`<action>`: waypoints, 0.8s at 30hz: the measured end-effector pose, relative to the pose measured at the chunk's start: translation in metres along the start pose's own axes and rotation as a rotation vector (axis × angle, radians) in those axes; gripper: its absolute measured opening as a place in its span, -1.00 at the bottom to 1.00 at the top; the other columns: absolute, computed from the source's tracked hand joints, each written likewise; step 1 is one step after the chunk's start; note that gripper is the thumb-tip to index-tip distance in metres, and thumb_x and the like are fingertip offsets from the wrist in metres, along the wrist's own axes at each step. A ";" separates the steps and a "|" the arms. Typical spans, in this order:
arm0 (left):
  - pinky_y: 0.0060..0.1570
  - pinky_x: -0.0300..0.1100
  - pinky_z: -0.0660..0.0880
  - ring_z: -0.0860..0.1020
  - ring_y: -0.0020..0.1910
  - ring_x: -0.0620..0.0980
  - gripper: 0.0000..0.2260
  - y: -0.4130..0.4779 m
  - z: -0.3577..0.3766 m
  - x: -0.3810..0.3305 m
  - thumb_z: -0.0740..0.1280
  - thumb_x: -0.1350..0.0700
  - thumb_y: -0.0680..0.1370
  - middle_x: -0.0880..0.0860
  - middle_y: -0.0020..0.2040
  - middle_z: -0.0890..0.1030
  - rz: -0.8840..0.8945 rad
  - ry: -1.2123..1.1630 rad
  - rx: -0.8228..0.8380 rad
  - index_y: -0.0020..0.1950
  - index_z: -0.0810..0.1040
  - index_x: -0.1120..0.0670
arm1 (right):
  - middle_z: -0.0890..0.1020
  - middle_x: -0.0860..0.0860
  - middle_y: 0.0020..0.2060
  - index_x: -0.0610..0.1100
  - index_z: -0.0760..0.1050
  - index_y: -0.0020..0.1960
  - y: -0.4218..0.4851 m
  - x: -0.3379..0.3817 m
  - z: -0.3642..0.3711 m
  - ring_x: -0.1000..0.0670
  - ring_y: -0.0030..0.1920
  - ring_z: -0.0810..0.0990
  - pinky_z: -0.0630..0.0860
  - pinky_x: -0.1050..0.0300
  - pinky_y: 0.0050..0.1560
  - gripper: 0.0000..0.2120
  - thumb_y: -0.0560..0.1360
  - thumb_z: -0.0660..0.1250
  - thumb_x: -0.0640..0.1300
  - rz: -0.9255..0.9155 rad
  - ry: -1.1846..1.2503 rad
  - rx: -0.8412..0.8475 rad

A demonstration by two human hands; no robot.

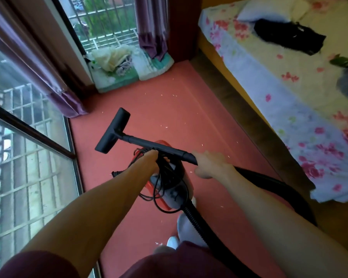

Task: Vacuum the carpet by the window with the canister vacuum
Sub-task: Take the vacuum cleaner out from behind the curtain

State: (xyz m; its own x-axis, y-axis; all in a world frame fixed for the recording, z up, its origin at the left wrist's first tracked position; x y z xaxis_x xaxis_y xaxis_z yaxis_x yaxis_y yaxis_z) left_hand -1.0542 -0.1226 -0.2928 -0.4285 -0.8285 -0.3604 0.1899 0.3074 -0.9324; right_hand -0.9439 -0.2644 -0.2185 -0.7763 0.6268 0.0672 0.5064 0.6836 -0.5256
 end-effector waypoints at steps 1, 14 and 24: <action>-0.24 -0.09 0.48 0.48 -0.37 0.08 -0.67 0.007 0.000 -0.012 0.19 0.10 0.67 0.15 -0.31 0.49 -0.004 -0.016 0.014 -0.25 0.45 0.21 | 0.60 -0.06 0.04 -0.03 0.39 0.31 0.014 0.002 -0.004 -0.12 -0.10 0.55 0.36 0.09 -0.17 -0.63 0.52 0.28 -0.11 -0.003 -0.007 0.003; -0.14 -0.10 0.53 0.51 -0.35 0.08 -0.71 0.109 0.016 -0.205 0.17 0.19 0.66 0.17 -0.38 0.55 -0.038 -0.042 -0.028 -0.24 0.45 0.23 | 0.53 -0.06 -0.10 -0.13 0.46 0.22 0.250 0.030 -0.100 -0.11 -0.18 0.51 0.38 0.10 -0.23 -0.73 0.54 0.26 -0.10 -0.107 0.048 0.111; -0.22 -0.09 0.55 0.54 -0.33 0.08 -0.75 0.173 0.027 -0.355 0.13 0.22 0.66 0.15 -0.26 0.54 -0.024 -0.069 0.029 -0.18 0.46 0.21 | 0.59 -0.07 -0.14 -0.10 0.48 0.13 0.386 0.049 -0.176 -0.04 -0.35 0.51 0.34 0.18 -0.46 -0.79 0.52 0.24 -0.09 -0.054 0.174 0.214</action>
State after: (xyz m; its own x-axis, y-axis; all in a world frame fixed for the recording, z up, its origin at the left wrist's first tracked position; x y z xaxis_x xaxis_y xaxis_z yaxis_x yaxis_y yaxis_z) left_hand -0.8454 0.2128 -0.3258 -0.3713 -0.8664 -0.3340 0.2059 0.2739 -0.9395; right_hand -0.7206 0.0962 -0.2692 -0.7143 0.6593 0.2349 0.3613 0.6348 -0.6830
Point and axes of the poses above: each hand's wrist, its own y-axis towards the middle knuckle, its own z-axis out of the palm, x = y × z, the point moved 5 cm from there along y, towards the middle knuckle
